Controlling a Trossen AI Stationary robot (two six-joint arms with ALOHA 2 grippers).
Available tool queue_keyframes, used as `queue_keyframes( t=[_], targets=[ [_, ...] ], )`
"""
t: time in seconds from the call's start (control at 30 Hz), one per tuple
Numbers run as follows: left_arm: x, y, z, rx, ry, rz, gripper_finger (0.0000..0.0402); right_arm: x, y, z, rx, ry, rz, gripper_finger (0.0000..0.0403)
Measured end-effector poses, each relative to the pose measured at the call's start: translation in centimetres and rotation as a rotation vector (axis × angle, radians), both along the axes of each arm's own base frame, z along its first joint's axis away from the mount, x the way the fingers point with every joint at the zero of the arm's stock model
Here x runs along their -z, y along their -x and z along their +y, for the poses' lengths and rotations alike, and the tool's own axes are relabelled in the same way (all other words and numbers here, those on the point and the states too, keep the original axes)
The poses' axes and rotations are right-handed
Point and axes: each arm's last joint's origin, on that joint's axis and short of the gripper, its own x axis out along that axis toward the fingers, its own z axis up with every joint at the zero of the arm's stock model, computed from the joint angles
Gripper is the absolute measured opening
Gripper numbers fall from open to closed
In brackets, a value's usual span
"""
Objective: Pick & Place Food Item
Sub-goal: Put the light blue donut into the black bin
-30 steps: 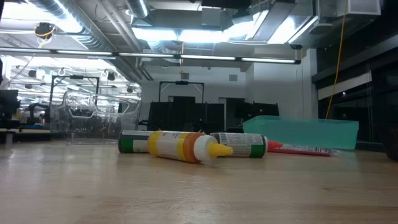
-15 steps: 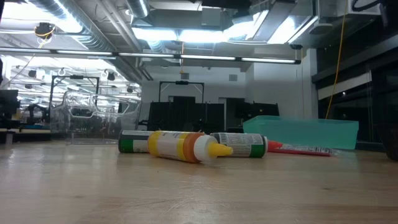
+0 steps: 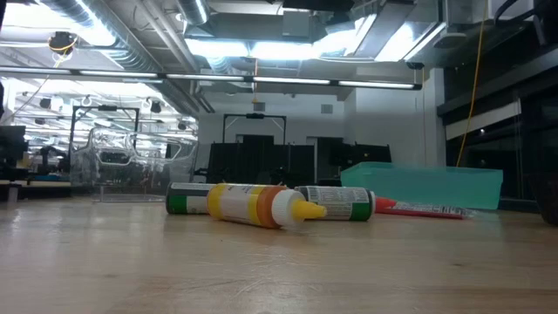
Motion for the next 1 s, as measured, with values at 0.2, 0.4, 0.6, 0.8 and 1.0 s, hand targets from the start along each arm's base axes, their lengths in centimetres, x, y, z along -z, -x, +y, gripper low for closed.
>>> queue_keyframes(
  t=[0.2,0.4,0.6,0.8,1.0],
  targets=[
    [0.0,0.0,0.0,0.0,0.001,0.0,0.0155,0.0,-0.1,0.1,0.002,-0.009,-0.025,0.0221],
    [0.0,0.0,0.0,0.0,0.0,0.003,0.0157,1.7,0.4,-0.4,0.024,-0.005,0.009,0.0221],
    [0.0,0.0,0.0,0.0,-0.001,0.004,0.0153,2.8,0.9,-0.8,0.028,0.002,0.039,0.022],
    [0.0,0.0,0.0,-0.001,-0.001,0.004,0.0156,2.5,1.0,-1.1,0.028,0.013,0.038,0.016],
    [0.0,0.0,0.0,-0.002,0.004,0.003,0.0157,1.8,1.1,-1.1,0.056,-0.002,0.01,0.0032]
  ],
)
